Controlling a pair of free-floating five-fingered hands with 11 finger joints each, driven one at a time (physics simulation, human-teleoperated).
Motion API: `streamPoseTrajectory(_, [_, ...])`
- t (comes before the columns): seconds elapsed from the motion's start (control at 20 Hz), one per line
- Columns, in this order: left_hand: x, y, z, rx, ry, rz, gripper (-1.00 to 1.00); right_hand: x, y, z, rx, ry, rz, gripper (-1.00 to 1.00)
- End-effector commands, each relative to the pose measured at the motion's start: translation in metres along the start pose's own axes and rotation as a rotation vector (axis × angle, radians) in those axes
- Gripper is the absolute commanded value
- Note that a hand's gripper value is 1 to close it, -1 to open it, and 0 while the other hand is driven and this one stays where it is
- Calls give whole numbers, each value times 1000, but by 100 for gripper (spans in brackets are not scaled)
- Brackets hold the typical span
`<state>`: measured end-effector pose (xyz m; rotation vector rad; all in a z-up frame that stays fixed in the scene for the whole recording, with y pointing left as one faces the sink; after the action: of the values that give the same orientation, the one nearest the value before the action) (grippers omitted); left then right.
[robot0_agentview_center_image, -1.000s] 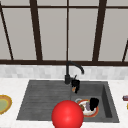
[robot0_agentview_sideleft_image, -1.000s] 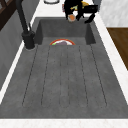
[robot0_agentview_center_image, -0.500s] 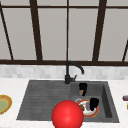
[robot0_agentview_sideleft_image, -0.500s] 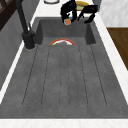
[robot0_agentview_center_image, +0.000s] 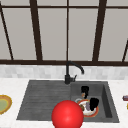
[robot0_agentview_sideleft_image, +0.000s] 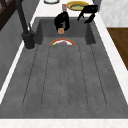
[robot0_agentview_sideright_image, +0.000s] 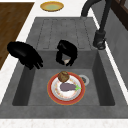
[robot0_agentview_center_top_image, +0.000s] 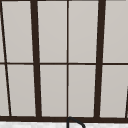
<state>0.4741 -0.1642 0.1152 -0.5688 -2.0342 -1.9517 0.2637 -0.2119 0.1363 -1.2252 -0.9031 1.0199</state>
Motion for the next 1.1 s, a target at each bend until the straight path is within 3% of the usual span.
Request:
streamPoseTrajectory(0.0, [-25, -22, 6, 0, 0, 0, 100, 0, 0, 0, 0, 0, 0, 0])
streamPoseTrajectory(0.25, [-39, -60, 6, -5, 2, -6, 100, 0, 0, 0, 0, 0, 0, 0])
streamPoseTrajectory(0.45, [-67, -83, 9, -27, -1, -16, 100, 0, 0, 0, 0, 0, 0, 0])
streamPoseTrajectory(0.6, [-82, -102, 11, -23, -11, -51, 100, 0, 0, 0, 0, 0, 0, 0])
streamPoseTrajectory(0.75, [-94, -118, 10, -46, -6, -60, 100, 0, 0, 0, 0, 0, 0, 0])
streamPoseTrajectory(0.95, [-118, -125, 4, -9, -6, -186, 100, 0, 0, 0, 0, 0, 0, 0])
streamPoseTrajectory(1.05, [-116, -132, 0, -9, -7, -215, 100, 0, 0, 0, 0, 0, 0, 0])
